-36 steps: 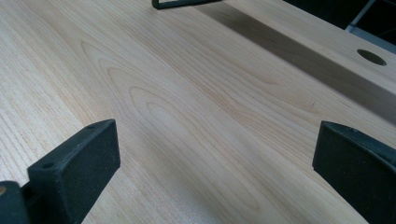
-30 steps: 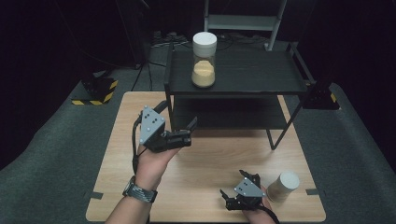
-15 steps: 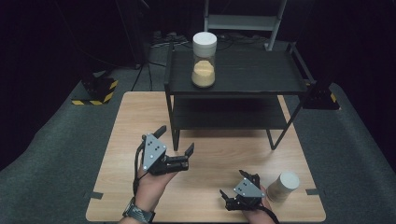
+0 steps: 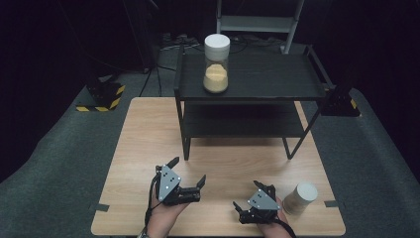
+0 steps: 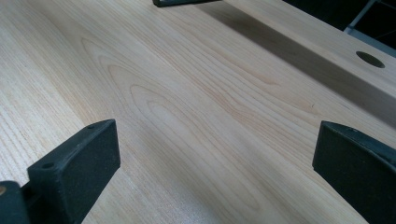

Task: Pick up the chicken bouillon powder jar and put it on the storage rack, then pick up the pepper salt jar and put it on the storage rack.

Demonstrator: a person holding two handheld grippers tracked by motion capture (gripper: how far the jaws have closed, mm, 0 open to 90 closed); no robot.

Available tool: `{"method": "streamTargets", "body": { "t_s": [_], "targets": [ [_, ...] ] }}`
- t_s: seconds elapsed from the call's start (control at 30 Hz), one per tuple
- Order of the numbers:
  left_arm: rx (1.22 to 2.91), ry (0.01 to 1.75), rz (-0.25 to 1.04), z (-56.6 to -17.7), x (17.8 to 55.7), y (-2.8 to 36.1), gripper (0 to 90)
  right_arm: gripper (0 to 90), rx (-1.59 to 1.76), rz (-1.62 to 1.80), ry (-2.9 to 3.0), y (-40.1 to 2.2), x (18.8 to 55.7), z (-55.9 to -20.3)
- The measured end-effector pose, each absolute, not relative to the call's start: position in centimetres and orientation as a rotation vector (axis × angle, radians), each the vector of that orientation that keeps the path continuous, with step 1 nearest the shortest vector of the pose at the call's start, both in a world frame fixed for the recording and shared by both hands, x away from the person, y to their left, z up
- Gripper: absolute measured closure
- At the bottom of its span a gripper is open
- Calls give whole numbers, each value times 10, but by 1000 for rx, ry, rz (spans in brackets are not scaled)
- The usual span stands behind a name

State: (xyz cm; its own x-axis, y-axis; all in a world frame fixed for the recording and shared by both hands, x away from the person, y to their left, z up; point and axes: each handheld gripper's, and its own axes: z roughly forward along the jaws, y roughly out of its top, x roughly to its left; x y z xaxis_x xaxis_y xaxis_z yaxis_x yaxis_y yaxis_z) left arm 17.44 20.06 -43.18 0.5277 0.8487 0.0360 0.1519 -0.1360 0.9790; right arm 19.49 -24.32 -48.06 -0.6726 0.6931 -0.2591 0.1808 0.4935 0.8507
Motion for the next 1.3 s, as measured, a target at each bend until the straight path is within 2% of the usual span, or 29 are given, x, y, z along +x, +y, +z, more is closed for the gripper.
{"method": "streamTargets", "body": {
  "t_s": [0.4,0.83,0.93,1.3],
  "targets": [
    [1747,934,695,-467,181,198,3,0,715,1116,2142,-241,194,-481],
    [1927,955,639,-476,196,189,4,0,730,1121,2128,-242,193,-482],
    [1964,918,693,-476,193,182,4,0,729,1126,2132,-242,193,-482],
    [1987,920,697,-474,194,178,10,0,714,1157,2125,-247,192,-484]
  ]
}}
